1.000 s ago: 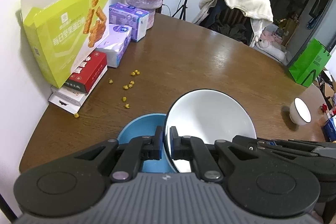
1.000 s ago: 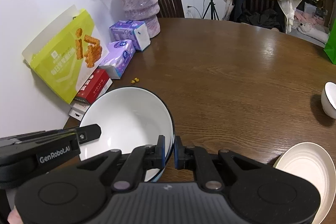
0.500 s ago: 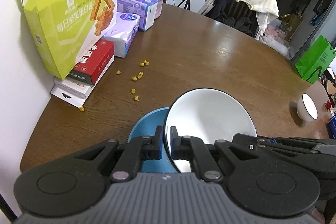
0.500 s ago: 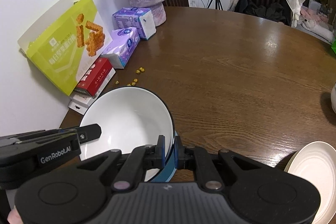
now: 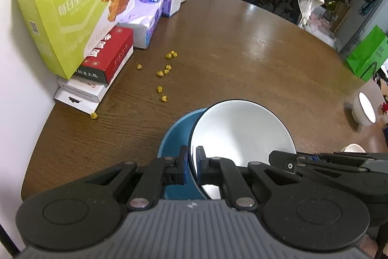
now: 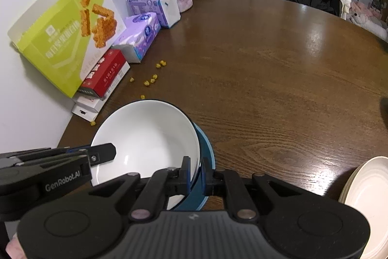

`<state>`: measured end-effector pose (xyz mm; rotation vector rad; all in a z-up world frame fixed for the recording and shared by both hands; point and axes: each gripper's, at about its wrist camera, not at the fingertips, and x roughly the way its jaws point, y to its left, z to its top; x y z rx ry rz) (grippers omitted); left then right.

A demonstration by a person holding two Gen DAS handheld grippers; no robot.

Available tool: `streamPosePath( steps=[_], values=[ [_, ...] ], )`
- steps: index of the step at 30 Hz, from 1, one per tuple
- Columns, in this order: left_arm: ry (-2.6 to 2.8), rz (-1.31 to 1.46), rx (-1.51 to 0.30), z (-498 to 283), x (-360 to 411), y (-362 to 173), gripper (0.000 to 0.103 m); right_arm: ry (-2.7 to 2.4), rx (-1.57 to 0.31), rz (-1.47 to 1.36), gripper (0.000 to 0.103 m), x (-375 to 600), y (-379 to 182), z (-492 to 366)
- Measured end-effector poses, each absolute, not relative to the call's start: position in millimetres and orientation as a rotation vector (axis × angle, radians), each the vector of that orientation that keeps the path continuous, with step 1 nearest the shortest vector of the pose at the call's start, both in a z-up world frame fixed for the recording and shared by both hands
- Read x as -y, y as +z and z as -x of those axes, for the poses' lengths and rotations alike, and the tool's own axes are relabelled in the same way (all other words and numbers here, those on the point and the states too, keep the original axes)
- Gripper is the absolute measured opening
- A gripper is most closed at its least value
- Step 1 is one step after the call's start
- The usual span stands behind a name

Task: Organize plates and bowls
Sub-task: 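Lower the held white bowl down into the blue bowl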

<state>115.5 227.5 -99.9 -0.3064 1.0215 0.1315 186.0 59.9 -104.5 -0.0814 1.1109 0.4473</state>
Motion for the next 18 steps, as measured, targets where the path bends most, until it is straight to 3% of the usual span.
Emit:
streamPosePath(
  steps=[18],
  values=[
    [0.077, 0.274, -1.097, -129, -234, -129, 0.007, 0.429, -1.160, 0.125, 0.009, -72, -135, -194]
  ],
)
